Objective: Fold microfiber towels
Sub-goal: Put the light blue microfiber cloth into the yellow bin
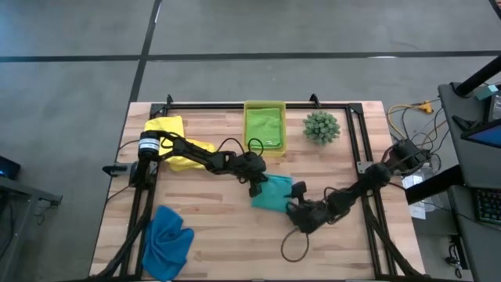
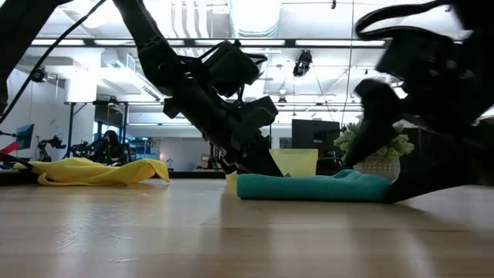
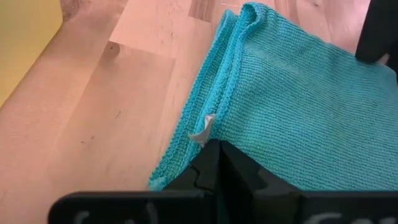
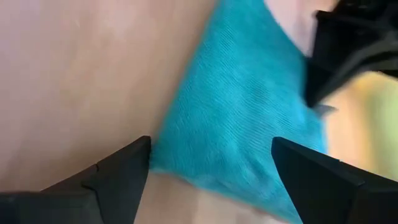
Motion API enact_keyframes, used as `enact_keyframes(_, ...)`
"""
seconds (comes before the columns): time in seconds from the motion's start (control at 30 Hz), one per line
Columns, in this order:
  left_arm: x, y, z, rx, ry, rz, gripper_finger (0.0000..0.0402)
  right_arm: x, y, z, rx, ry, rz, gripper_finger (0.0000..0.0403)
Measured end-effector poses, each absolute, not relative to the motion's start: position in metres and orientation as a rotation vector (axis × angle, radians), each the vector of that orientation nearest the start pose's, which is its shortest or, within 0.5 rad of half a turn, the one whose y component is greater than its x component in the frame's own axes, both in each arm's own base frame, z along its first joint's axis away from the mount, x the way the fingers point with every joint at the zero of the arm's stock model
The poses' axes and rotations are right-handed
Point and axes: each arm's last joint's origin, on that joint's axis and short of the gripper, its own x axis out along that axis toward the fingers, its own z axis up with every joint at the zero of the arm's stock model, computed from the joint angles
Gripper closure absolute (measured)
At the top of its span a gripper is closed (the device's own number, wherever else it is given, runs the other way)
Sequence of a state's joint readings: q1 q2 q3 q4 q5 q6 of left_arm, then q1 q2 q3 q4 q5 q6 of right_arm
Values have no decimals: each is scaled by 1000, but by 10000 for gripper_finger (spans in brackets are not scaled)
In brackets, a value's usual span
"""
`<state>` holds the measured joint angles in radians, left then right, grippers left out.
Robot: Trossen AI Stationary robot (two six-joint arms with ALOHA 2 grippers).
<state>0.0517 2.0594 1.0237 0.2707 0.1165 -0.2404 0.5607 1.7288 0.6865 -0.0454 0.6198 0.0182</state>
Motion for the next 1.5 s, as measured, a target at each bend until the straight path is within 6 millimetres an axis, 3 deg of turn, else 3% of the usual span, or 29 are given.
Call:
enact_keyframes(0.27,389,16,89,-361,769,51,401,231,151,93,-687,899,-132,75)
enact_keyframes(0.83,389,16,90,-417,770,61,401,256,170,91,-806,899,-140,80)
enact_keyframes(1.2,389,15,90,-422,774,45,401,255,170,91,-753,939,-115,197)
enact_keyframes(1.5,389,14,90,-430,777,24,401,262,177,98,-721,947,-126,253)
